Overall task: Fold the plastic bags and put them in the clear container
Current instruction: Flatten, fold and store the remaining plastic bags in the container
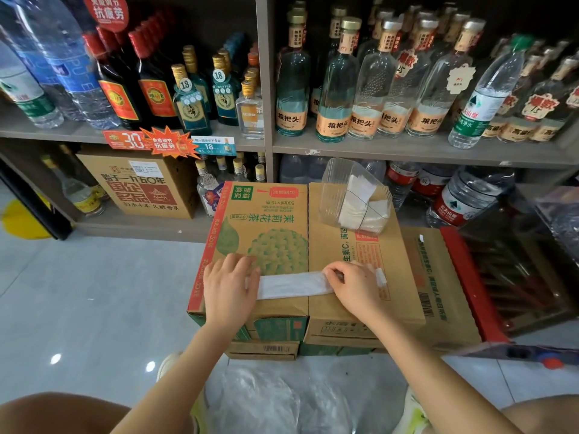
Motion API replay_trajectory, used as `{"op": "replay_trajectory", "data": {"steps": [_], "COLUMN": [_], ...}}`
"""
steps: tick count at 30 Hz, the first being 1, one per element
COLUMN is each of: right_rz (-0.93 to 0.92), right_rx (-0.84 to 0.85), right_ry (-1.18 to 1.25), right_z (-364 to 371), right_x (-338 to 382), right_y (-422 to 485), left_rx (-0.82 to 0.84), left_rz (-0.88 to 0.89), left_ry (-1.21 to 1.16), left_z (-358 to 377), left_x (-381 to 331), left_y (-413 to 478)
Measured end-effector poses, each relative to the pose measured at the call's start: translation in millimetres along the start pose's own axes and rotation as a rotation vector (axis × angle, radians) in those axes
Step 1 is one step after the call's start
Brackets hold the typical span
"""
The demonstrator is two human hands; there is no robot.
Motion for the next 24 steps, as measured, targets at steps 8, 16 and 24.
{"op": "replay_trajectory", "data": {"steps": [8, 16, 24], "right_rz": [-0.013, -0.283, -0.173], "right_rx": [-0.009, -0.219, 0.196], "right_ry": [0.015, -0.384, -0.405], "right_z": [-1.4, -0.5, 39.2], "right_x": [1.3, 43.1, 19.0], "right_y": [-2.6, -21.1, -30.1], "left_rx": [0.404, 0.502, 0.528], "left_rz": [0.058, 0.009, 0.01], "left_ry": [0.082, 0.108, 0.13], "left_z": [51.4, 64.0, 67.1], "left_x": [-37.3, -34.1, -31.7], "left_y": [-7.9, -14.4, -15.3]}}
Point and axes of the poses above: each hand's wrist, its own y-axis towards the middle knuckle, its own z-axis out of the palm, x = y × z, the point moved 6 cm from there along y, towards the middle knuckle, and after that the axes turned 8 degrees about z, right-handed, at the moved point
